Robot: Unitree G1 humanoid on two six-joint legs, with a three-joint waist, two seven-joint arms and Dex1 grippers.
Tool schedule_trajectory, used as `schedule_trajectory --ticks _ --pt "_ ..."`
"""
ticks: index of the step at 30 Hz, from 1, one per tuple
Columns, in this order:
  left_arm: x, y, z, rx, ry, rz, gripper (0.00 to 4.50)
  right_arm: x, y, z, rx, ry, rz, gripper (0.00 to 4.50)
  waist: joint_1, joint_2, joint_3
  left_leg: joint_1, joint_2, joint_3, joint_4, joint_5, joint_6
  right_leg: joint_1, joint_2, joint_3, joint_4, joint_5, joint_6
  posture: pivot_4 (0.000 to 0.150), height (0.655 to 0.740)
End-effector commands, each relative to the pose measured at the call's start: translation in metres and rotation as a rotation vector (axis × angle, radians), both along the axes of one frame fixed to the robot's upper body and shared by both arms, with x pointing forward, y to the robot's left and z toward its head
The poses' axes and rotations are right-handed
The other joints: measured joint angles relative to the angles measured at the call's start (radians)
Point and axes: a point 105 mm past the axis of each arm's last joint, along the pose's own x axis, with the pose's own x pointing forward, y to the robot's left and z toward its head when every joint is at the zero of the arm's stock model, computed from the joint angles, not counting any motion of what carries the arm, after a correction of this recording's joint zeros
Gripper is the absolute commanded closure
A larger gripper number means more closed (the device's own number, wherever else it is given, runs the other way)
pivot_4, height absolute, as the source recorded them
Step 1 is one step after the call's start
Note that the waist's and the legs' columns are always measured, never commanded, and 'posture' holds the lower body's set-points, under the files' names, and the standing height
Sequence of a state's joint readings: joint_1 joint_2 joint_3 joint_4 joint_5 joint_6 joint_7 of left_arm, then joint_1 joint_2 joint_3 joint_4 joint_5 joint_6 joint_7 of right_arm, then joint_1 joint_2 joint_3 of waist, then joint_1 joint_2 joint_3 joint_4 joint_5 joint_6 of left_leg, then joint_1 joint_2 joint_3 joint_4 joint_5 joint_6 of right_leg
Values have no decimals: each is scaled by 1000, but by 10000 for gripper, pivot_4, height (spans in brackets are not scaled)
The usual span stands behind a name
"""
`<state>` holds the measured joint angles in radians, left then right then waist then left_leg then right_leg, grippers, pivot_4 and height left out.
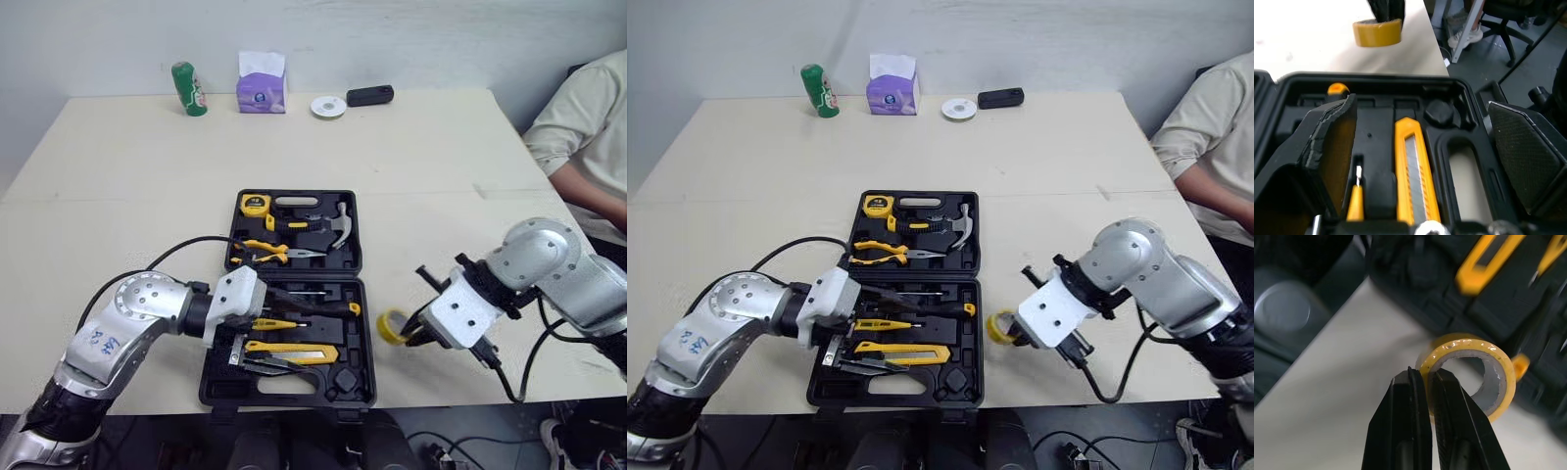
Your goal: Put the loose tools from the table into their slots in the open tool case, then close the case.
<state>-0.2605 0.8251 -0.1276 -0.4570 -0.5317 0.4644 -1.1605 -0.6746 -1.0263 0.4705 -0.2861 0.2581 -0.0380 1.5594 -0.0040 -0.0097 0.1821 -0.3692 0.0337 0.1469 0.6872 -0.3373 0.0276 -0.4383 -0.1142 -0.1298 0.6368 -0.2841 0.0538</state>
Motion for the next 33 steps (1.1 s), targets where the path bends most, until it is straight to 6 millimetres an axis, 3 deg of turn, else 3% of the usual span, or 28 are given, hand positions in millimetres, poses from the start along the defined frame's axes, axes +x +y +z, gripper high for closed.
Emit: schedule_trajectory --ticks 1,10,26,32,33 --pt "-8 7 -2 56 -27 -29 0 -19 18 4 63 50 85 44833 2 0 0 0 0 0 0 0 0 0 0 0 0 0 0 1500 7316" --pt "-15 10 -5 102 -4 -52 0 -37 51 -14 83 113 150 44833 2 -1 0 -1 0 0 0 -1 1 0 -1 -1 0 0 0 1500 7316" --pt "-20 4 8 93 -6 -78 0 -29 37 -48 -21 80 102 44833 0 -1 -1 0 0 0 1 -1 1 0 0 -1 0 0 0 1500 7316" --pt "-19 4 7 91 -5 -69 0 -30 37 -46 -6 82 116 44833 1 -2 -1 1 0 0 1 -1 1 1 0 -1 0 0 0 1500 7316" --pt "-19 4 7 89 -4 -68 0 -31 38 -45 -2 84 118 40607 1 -2 -1 1 0 -1 1 -1 1 1 0 -1 0 0 0 1500 7316"
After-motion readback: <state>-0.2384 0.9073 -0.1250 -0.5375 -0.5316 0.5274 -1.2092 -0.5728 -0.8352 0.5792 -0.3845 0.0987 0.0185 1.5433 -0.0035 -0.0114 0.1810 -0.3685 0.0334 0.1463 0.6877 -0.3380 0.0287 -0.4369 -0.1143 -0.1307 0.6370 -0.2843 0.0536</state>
